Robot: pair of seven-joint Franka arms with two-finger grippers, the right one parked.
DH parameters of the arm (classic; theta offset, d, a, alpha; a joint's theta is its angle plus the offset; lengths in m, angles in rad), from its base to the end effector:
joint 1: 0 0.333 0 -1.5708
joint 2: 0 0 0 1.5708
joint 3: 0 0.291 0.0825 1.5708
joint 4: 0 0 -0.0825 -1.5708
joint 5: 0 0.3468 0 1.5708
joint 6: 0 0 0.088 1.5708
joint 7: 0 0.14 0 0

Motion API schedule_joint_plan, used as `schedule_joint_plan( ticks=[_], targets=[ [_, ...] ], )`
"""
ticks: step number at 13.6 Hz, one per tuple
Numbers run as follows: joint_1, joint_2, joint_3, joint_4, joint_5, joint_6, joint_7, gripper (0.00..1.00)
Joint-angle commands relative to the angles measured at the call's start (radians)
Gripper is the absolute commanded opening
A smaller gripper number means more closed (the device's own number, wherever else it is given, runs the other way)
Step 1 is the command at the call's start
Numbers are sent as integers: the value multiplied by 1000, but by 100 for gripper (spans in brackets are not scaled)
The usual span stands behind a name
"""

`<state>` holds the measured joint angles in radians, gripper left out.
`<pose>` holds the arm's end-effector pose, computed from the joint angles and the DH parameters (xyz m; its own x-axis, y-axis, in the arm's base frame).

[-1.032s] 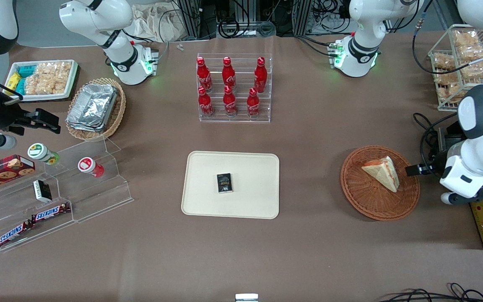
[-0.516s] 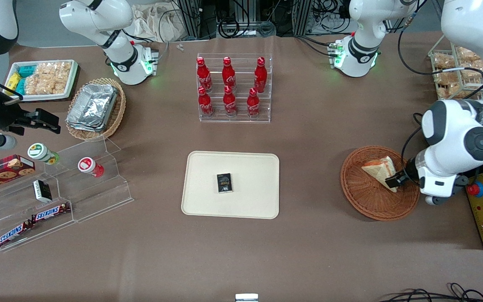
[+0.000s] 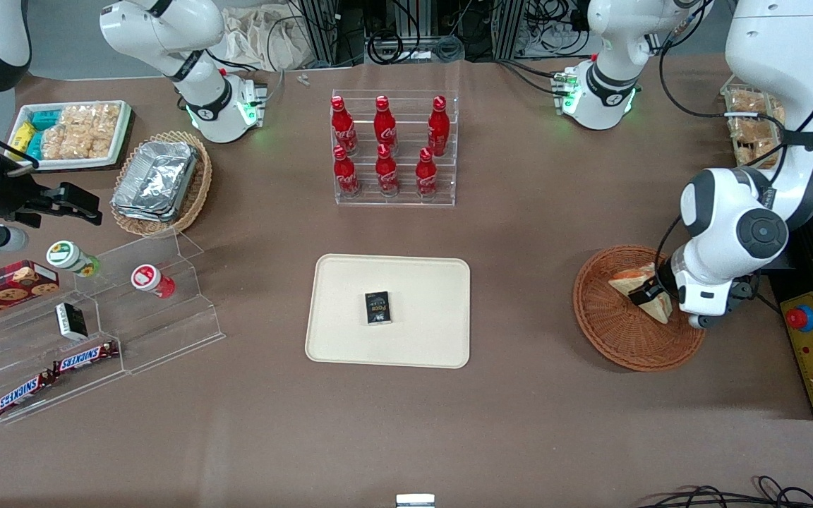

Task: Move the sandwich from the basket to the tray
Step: 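Lower the open left gripper over the triangular sandwich and close it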

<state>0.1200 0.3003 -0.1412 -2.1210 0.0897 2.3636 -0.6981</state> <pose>0.5357 -0.0088 0.2370 0.8152 0.5784 -0.0300 0.5768 -0.8154 -0.0484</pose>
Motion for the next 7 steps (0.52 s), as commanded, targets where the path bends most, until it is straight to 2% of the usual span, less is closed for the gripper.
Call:
schedule_joint_plan(
  ticks=[1,7],
  targets=[
    [6,-33,2,-65,12,42,-23,100],
    [6,63,2,-19,7,83,-77,100]
  ],
)
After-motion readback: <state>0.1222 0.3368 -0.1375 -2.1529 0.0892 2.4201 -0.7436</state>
